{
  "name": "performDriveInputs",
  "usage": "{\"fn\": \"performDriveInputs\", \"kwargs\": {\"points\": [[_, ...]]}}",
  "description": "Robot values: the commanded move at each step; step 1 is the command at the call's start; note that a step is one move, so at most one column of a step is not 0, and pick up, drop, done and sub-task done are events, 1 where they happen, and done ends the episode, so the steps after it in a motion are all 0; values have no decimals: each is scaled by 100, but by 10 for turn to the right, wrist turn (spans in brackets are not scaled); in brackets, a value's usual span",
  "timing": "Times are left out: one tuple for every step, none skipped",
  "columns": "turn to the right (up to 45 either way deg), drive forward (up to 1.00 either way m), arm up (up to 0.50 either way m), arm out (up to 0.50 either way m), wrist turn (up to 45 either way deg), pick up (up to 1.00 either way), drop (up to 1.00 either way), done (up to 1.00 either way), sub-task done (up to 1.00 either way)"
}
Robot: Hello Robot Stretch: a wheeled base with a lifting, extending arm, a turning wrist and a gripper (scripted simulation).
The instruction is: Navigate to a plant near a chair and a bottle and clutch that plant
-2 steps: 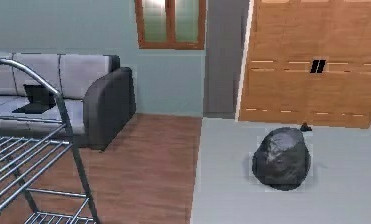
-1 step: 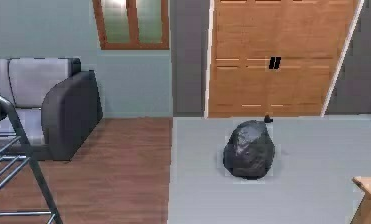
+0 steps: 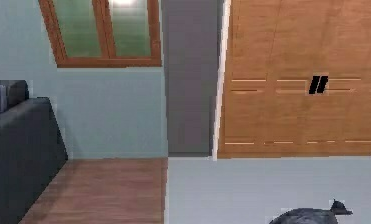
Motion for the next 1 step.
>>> {"fn": "performDriveInputs", "kwargs": {"points": [[0,95,0,0,0,0,0,0,0]]}}
